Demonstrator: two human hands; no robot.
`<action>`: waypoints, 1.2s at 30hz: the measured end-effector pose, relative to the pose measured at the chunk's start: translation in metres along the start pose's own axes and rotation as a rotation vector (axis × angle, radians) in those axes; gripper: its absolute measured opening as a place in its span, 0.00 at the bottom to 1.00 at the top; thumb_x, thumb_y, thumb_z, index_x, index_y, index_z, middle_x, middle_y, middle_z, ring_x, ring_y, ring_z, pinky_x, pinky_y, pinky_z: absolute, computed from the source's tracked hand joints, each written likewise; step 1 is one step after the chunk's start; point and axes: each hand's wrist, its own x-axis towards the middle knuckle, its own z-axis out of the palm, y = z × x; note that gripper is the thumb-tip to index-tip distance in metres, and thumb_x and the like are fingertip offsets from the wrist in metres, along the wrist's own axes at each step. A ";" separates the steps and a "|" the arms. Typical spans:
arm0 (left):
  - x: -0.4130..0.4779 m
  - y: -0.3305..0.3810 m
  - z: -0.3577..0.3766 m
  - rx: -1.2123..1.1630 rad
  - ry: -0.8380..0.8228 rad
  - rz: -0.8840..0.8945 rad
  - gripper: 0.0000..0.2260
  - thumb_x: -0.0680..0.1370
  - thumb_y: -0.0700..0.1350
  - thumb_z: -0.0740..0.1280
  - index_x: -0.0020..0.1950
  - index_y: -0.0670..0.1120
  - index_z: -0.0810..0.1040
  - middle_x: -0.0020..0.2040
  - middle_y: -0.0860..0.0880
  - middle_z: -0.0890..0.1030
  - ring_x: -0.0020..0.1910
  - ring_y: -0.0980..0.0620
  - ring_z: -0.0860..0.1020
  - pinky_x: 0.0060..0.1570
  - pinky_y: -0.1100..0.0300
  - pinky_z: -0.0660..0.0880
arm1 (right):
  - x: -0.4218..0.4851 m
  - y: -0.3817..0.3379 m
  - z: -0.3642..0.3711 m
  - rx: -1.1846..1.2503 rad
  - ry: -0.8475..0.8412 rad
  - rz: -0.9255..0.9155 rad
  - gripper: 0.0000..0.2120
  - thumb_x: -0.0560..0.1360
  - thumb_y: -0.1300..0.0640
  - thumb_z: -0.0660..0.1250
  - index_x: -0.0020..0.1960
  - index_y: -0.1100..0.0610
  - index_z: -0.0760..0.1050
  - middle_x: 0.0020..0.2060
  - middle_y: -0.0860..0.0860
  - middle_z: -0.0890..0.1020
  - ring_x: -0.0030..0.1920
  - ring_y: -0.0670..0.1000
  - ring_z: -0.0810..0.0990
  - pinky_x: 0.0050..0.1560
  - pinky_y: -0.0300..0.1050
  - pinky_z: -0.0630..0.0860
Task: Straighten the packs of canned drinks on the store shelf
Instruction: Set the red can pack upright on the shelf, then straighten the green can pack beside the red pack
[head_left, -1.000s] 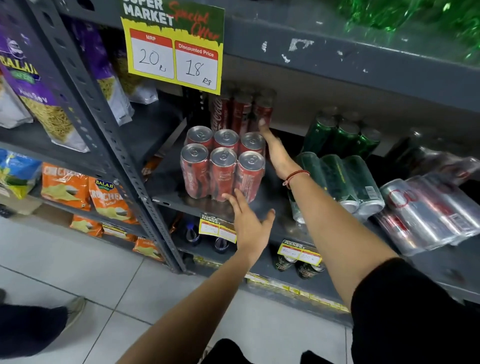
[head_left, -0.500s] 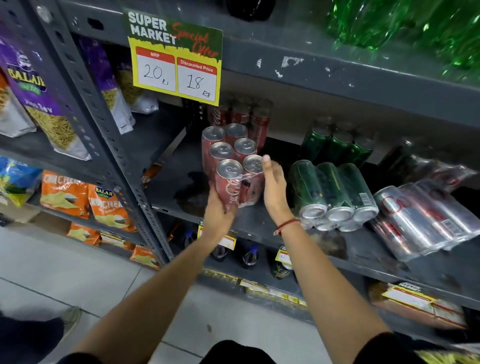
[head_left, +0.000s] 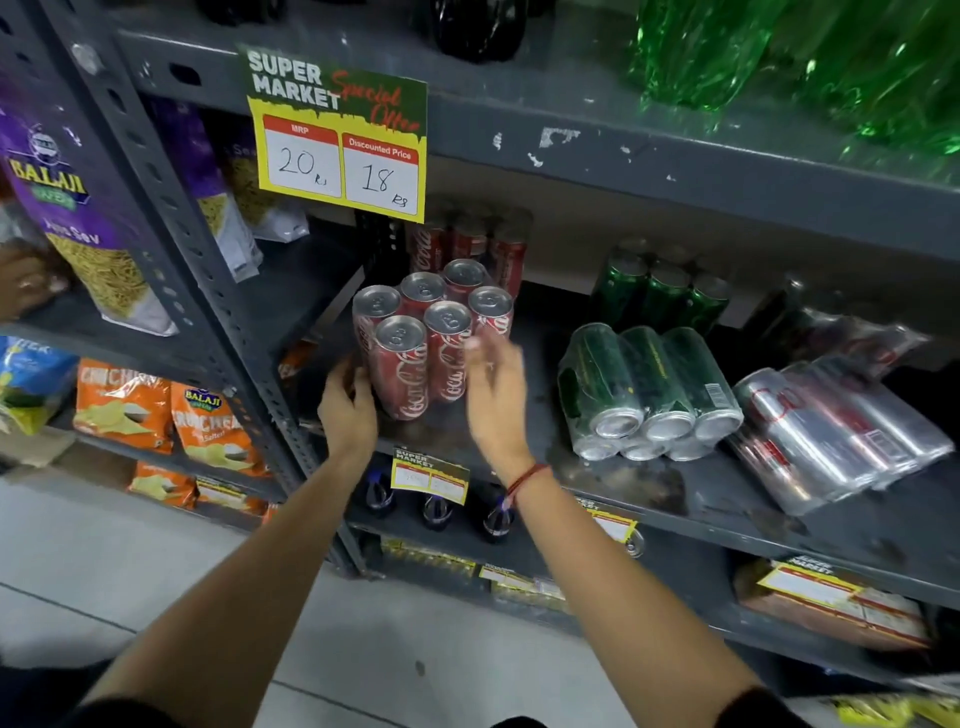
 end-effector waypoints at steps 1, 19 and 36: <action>-0.011 -0.001 0.005 -0.069 0.007 0.001 0.18 0.81 0.44 0.57 0.70 0.40 0.67 0.68 0.40 0.72 0.67 0.43 0.70 0.61 0.60 0.64 | 0.017 0.003 -0.008 -0.013 0.105 0.035 0.20 0.78 0.56 0.62 0.68 0.62 0.67 0.63 0.59 0.71 0.64 0.54 0.71 0.70 0.52 0.66; 0.020 -0.005 0.001 0.148 -0.343 0.085 0.29 0.70 0.41 0.74 0.66 0.39 0.66 0.64 0.39 0.75 0.64 0.41 0.73 0.61 0.53 0.69 | 0.040 0.048 -0.012 -0.116 -0.021 0.139 0.37 0.60 0.63 0.78 0.65 0.57 0.66 0.61 0.56 0.77 0.60 0.52 0.77 0.61 0.46 0.73; -0.062 0.051 0.022 0.007 0.136 0.393 0.25 0.72 0.40 0.66 0.68 0.39 0.66 0.64 0.36 0.67 0.63 0.40 0.67 0.63 0.50 0.64 | 0.016 0.014 -0.095 -0.206 0.305 -0.159 0.22 0.70 0.57 0.73 0.62 0.59 0.71 0.52 0.54 0.78 0.51 0.53 0.78 0.51 0.47 0.77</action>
